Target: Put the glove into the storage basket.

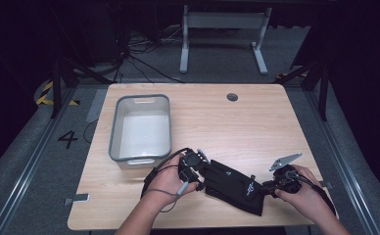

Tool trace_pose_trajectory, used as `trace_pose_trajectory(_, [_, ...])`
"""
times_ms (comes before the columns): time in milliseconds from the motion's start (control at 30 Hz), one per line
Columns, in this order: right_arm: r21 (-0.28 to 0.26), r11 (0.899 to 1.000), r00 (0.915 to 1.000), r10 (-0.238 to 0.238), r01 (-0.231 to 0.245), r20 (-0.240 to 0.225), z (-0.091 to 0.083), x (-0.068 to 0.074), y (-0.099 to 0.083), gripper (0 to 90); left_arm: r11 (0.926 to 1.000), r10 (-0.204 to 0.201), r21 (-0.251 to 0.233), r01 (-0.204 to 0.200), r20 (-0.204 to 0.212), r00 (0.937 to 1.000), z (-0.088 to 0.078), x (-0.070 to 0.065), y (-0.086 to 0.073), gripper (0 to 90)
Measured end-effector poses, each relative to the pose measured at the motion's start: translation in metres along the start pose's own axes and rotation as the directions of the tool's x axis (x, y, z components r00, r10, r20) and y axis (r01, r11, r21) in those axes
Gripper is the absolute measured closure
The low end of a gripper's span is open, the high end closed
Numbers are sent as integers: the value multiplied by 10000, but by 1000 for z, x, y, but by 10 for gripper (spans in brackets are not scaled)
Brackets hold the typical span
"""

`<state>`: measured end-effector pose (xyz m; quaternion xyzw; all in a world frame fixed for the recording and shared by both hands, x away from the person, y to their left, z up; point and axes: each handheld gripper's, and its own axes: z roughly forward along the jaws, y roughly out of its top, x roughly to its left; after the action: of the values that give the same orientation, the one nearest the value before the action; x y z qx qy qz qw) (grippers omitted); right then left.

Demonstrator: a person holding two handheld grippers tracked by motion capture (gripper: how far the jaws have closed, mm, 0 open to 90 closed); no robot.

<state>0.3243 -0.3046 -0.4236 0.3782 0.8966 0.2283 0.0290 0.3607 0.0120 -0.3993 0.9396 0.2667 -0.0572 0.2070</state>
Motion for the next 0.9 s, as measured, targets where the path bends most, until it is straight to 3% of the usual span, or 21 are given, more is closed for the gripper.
trace_pose_trajectory(433, [231, 9997, 9997, -132, 127, 213, 6, -1, 0, 656, 10000, 10, 60, -11, 73, 10000, 4, 0, -1, 553])
trace_pose_trajectory(900, [487, 9981, 9978, -402, 377, 518, 9, 0, 3, 782, 9998, 135, 169, -136, 80, 9999, 8, -3, 1, 566])
